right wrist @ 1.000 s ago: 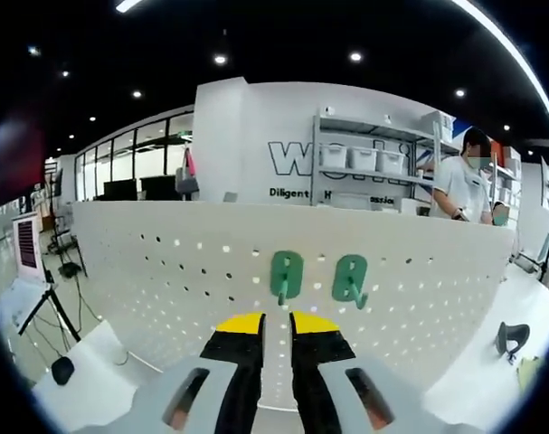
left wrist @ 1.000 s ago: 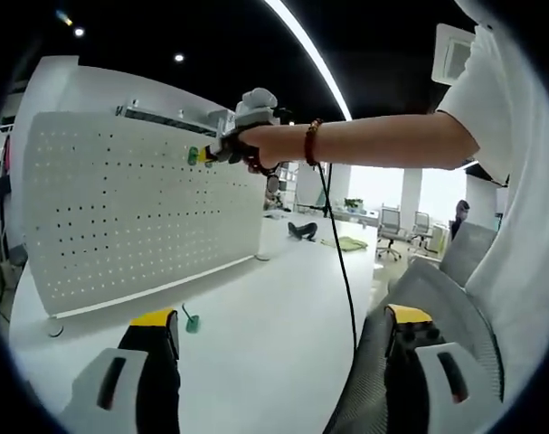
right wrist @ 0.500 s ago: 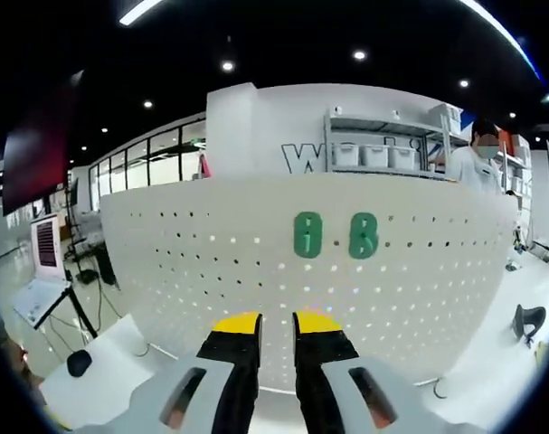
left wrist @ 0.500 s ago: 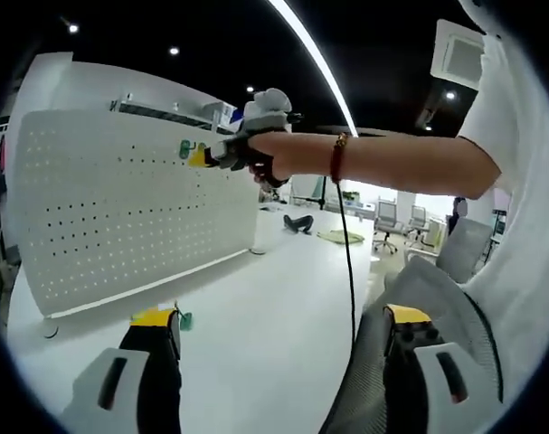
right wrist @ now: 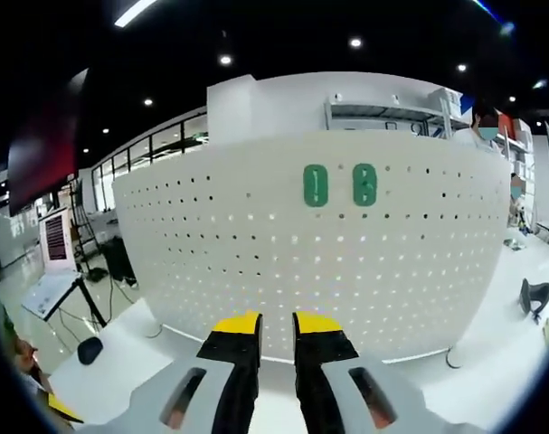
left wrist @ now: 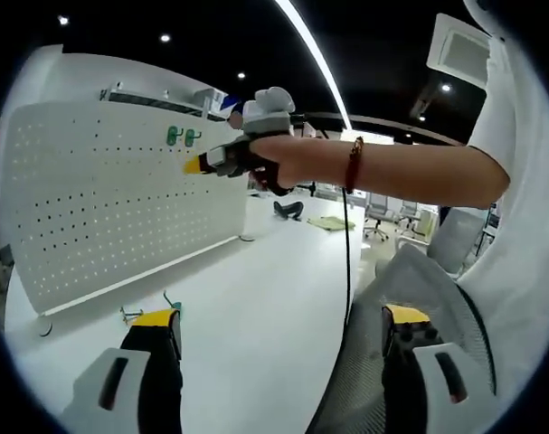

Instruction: Insert the hook assembly into the mounting plate slot until the hook locks in place.

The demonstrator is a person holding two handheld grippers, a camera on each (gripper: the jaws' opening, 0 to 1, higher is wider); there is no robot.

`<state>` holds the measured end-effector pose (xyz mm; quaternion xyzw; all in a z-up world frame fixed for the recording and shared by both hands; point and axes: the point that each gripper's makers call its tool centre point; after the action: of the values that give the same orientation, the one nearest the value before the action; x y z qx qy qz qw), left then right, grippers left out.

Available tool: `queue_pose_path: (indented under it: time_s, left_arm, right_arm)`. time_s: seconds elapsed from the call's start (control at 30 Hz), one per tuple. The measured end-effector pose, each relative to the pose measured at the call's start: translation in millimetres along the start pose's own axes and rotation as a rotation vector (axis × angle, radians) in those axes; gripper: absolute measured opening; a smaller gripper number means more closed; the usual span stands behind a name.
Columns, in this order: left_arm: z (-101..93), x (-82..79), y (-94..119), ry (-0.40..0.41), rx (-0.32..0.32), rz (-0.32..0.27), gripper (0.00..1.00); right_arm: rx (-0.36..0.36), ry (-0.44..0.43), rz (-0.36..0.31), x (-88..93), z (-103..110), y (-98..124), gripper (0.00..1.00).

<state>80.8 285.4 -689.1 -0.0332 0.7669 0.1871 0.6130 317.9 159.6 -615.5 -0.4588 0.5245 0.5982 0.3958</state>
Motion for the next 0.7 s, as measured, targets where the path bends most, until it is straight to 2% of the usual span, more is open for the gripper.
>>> queue_pose_path:
  time_s: [0.17,0.7]
  left_arm:
    - [-1.0,-1.6,0.8,0.007,-0.003,-0.009,0.94]
    - [4.6,2.0,8.6,0.026,-0.025,-0.020,0.95]
  right_arm:
    - [-0.016,-0.017,0.011,12.7,6.4,4.3,0.13]
    - [-0.072,-0.054,0.133,72.2,30.6,-2.4,0.15]
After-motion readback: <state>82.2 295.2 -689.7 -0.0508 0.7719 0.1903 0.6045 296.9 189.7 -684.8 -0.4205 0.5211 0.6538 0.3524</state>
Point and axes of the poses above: the point that each gripper's makers call its tool centre point, and the gripper's own axes: y roughly backward along the fingers, z roughly to its left, x roughly out of its underside, and after that the axes turned 6 degrees about x, right-handed
